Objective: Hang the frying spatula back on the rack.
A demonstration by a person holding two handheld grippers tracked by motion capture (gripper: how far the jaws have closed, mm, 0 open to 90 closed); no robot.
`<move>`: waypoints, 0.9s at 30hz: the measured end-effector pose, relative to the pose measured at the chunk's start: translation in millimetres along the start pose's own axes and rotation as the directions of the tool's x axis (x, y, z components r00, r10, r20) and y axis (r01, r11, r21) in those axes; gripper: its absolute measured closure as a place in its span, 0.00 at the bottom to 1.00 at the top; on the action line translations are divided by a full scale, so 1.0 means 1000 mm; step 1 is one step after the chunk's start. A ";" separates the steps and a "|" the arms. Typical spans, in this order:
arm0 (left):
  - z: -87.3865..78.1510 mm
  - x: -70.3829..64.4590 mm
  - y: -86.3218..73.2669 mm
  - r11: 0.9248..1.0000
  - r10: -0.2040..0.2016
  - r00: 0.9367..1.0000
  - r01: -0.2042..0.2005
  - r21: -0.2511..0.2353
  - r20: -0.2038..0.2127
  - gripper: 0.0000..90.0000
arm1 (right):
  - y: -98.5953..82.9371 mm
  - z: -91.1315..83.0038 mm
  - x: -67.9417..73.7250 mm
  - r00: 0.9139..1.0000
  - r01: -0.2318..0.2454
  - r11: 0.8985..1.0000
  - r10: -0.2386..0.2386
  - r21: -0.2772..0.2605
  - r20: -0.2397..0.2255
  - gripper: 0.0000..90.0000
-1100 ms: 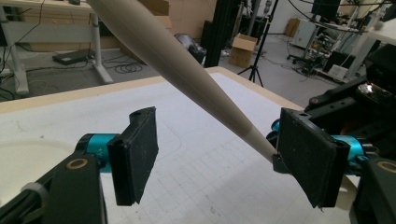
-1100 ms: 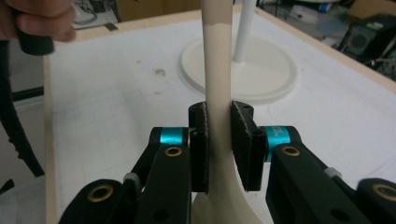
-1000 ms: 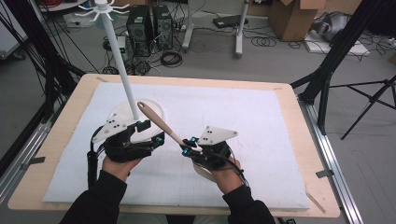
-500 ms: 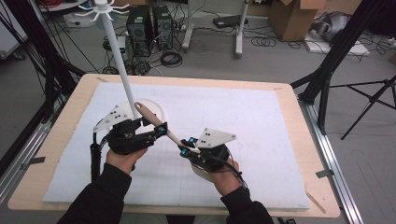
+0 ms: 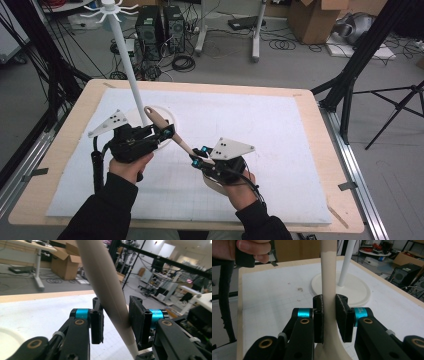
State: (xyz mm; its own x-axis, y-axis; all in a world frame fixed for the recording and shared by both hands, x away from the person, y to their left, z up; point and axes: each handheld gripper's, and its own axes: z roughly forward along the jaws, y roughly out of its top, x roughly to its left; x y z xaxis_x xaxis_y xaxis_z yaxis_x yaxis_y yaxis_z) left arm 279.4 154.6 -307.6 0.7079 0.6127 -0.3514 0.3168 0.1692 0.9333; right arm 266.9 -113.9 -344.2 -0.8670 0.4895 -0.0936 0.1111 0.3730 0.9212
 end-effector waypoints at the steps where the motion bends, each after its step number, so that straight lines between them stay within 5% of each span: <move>1: 0.000 -0.001 0.001 1.000 -0.008 1.000 0.008 -0.008 0.011 0.74 | 0.001 0.000 0.001 1.000 0.000 1.000 0.000 -0.001 0.002 0.86; 5: -0.001 -0.006 0.006 0.999 -0.019 0.998 0.021 -0.028 0.051 0.78 | 0.004 -0.001 0.003 1.000 0.015 1.000 -0.015 -0.013 0.013 0.86; 21: -0.005 -0.020 0.024 0.996 0.071 0.987 -0.064 -0.054 0.147 0.82 | 0.013 -0.004 0.006 1.000 0.030 0.996 -0.030 -0.081 0.004 0.84; 27: -0.008 -0.019 0.027 0.992 0.123 0.979 -0.117 -0.046 0.164 0.82 | 0.014 -0.007 0.006 0.999 0.035 0.992 -0.036 -0.120 -0.013 0.63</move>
State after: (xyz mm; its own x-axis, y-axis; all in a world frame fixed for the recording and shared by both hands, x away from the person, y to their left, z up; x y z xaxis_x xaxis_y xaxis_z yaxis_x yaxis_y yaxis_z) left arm 269.6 154.0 -275.3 0.8356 0.4935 -0.2413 0.2023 0.1318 0.9704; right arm 259.6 -111.4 -329.3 -0.8765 0.4656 -0.1223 0.0219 0.2924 0.9560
